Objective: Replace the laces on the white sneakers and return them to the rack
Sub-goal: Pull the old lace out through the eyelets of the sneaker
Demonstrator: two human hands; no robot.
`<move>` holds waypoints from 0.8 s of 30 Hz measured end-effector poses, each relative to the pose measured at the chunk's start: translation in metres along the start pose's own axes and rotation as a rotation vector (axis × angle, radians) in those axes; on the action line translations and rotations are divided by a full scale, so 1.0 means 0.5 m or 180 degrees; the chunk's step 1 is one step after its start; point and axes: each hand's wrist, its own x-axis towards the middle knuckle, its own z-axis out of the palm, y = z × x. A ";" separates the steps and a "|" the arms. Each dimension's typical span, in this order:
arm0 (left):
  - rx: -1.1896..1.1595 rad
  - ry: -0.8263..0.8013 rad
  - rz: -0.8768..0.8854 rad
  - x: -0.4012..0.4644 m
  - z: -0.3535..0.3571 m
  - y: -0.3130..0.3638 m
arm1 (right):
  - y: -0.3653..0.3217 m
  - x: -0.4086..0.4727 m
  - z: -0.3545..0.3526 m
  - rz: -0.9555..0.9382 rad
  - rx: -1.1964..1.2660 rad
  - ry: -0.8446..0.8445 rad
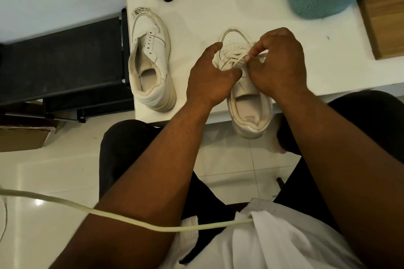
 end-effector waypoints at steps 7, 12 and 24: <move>0.0018 -0.0036 -0.0116 0.003 0.003 -0.003 | 0.012 0.011 -0.001 0.0189 0.0294 0.0005; 0.0007 0.0045 -0.0120 0.007 0.004 -0.008 | 0.005 -0.003 0.017 -0.0190 0.0016 -0.0420; 0.0020 0.0004 -0.0143 0.002 0.003 -0.006 | 0.013 0.007 0.009 0.0015 0.0299 -0.0457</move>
